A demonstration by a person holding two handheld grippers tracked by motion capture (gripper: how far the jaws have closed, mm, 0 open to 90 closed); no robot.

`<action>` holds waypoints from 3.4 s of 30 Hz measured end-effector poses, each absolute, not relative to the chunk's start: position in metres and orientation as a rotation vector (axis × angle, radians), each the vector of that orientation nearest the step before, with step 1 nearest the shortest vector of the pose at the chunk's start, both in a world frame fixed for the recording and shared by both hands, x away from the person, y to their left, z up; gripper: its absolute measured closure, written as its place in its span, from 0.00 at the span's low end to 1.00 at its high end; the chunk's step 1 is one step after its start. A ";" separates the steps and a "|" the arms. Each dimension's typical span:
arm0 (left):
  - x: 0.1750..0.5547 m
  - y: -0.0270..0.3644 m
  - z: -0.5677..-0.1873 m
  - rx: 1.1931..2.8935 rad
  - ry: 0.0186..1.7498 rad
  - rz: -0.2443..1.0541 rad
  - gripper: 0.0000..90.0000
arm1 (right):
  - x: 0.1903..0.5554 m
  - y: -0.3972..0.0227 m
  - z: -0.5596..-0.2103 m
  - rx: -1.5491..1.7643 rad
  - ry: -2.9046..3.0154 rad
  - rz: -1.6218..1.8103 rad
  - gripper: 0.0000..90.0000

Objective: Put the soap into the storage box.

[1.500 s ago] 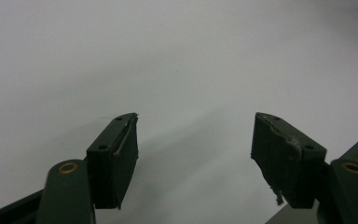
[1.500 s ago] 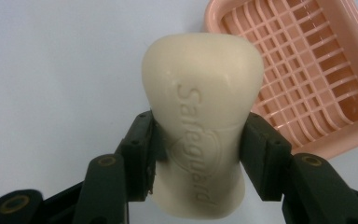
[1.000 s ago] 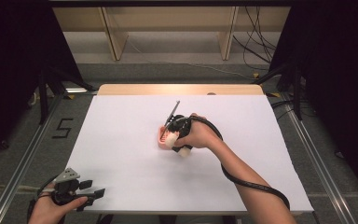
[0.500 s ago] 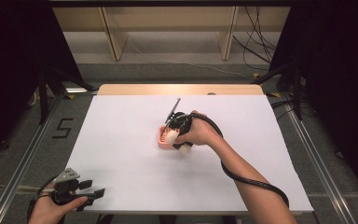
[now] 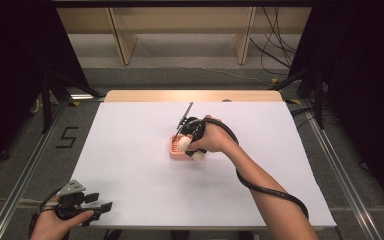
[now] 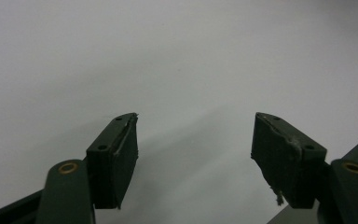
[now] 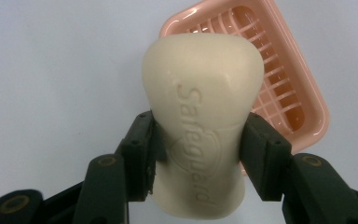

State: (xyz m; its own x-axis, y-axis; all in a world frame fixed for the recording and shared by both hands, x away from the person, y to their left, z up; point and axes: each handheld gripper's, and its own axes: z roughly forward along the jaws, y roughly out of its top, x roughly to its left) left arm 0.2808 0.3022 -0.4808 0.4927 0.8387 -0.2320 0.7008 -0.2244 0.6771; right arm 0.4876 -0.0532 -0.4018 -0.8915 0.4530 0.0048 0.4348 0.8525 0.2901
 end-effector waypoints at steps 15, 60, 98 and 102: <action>0.281 0.302 -0.481 1.981 1.274 0.235 0.34 | 0.496 -0.053 -0.399 0.737 2.953 0.426 0.56; 0.282 0.303 -0.483 1.980 1.273 0.234 0.34 | 0.517 -0.042 -0.397 0.653 2.933 0.438 0.56; 0.281 0.303 -0.482 1.986 1.274 0.237 0.34 | 0.523 -0.040 -0.410 0.620 2.929 0.429 0.56; 0.281 0.303 -0.482 1.987 1.274 0.235 0.34 | 0.524 -0.039 -0.412 0.631 2.931 0.439 0.56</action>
State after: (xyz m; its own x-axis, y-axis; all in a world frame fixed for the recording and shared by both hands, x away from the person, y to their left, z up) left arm 0.2813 0.3030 -0.4818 0.4873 0.8421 -0.2312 0.7040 -0.2222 0.6745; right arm 0.5235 -0.0390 -0.4118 -0.9073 0.4179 -0.0473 0.3857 0.8716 0.3026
